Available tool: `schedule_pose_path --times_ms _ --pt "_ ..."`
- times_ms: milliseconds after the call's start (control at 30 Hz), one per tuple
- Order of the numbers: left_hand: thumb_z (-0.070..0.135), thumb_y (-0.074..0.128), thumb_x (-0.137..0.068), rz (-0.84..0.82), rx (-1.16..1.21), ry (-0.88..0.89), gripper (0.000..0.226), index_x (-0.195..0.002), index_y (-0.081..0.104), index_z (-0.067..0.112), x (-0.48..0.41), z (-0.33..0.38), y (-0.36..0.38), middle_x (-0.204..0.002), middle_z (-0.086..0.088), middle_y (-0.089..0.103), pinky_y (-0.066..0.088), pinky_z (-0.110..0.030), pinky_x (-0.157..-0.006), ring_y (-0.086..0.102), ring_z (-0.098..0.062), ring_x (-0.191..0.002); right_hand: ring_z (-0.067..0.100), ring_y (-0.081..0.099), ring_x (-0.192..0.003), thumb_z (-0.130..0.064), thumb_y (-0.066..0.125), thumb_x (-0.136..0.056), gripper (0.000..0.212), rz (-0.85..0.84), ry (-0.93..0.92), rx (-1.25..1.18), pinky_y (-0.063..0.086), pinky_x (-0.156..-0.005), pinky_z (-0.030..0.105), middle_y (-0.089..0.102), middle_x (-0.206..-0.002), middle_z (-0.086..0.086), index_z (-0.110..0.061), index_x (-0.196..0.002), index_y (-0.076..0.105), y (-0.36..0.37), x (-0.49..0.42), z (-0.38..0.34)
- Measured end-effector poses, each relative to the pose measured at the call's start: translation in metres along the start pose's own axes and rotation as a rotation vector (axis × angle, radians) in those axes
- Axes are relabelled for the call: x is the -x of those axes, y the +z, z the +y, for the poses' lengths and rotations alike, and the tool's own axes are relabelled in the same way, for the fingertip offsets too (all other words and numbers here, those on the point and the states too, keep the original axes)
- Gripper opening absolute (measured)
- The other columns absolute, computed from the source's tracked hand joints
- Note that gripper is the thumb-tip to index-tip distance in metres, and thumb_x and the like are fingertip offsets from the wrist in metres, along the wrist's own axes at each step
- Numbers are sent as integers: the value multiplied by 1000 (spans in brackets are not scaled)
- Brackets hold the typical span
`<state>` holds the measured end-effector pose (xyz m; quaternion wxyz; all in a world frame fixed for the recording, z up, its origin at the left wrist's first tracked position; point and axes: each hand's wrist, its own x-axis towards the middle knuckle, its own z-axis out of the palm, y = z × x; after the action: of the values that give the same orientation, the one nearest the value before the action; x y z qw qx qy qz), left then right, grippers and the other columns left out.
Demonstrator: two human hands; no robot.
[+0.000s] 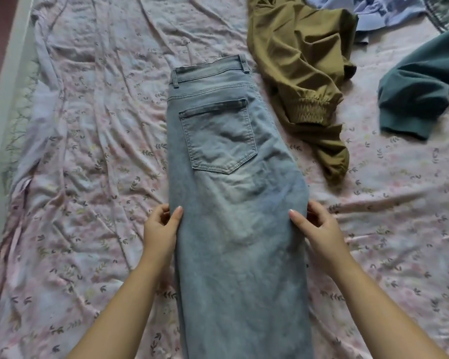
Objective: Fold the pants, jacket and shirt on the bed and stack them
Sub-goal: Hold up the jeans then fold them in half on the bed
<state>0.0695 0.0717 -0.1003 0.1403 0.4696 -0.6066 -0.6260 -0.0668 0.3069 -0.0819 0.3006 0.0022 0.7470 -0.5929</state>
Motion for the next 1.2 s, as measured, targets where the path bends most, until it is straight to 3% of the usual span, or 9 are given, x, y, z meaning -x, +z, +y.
schedule_pose_path --times_ms 67,200,400,533,633,800,967,1100,1200 --pt "9 55 -90 23 16 -47 11 -81 58 14 -3 -1 1 -79 -5 61 50 -22 -64 56 -17 -72 21 60 -108 -37 71 -70 45 -14 -34 3 49 -92 38 60 -119 10 -24 -112 62 5 -4 -3" --pt "6 52 -92 21 75 -117 13 -80 56 10 -9 -6 3 -79 -9 59 46 -30 -66 53 -21 -72 24 57 -112 -51 65 -67 50 -10 -24 -55 45 -99 46 53 -126 13 -26 -111 63 6 -14 -5" --pt "11 50 -94 -20 52 -134 12 -83 55 11 -12 -13 2 -81 -8 59 51 -22 -56 55 -18 -70 16 46 -118 -30 57 -88 38 -64 16 33 38 -106 39 35 -127 4 -9 -119 50 5 -30 2" --pt "10 49 -94 -13 89 -140 11 -84 55 11 -10 -13 2 -81 -7 60 52 -18 -53 58 -15 -67 14 54 -114 -42 70 -73 54 -54 -12 -9 45 -99 37 49 -128 2 -21 -118 47 6 -32 2" --pt "8 48 -94 -6 125 -159 11 -84 55 9 -12 -11 2 -79 -7 60 53 -18 -53 60 -8 -58 8 60 -106 -23 71 -77 45 -17 -98 -98 49 -90 27 62 -117 -3 -25 -118 54 -3 -30 1" --pt "8 49 -93 4 146 -165 12 -83 55 12 -11 -11 2 -80 -6 61 53 -21 -60 59 -12 -64 3 60 -63 -5 56 -87 36 139 -71 -286 50 -56 15 62 -90 -1 -26 -115 52 -30 -38 -9" --pt "10 52 -92 2 189 -175 10 -84 57 14 -9 -10 1 -82 -6 62 54 -22 -62 61 -12 -67 13 59 -72 -16 58 -86 2 -22 -4 -86 51 -60 22 60 -82 2 -15 -87 57 -26 -33 -14" --pt "10 54 -91 -12 185 -152 9 -83 57 13 -7 -10 0 -79 -6 62 53 -18 -55 62 -6 -59 17 67 -92 -25 59 -84 23 -114 128 -235 53 -79 27 70 -100 4 -13 -103 63 -5 -30 -12" --pt "11 56 -89 -24 148 -127 7 -83 58 14 -7 -12 -1 -81 -5 63 53 -20 -59 61 -12 -67 18 68 -93 -27 65 -80 27 -97 179 -251 54 -78 29 70 -102 4 -14 -104 62 6 -36 -16"
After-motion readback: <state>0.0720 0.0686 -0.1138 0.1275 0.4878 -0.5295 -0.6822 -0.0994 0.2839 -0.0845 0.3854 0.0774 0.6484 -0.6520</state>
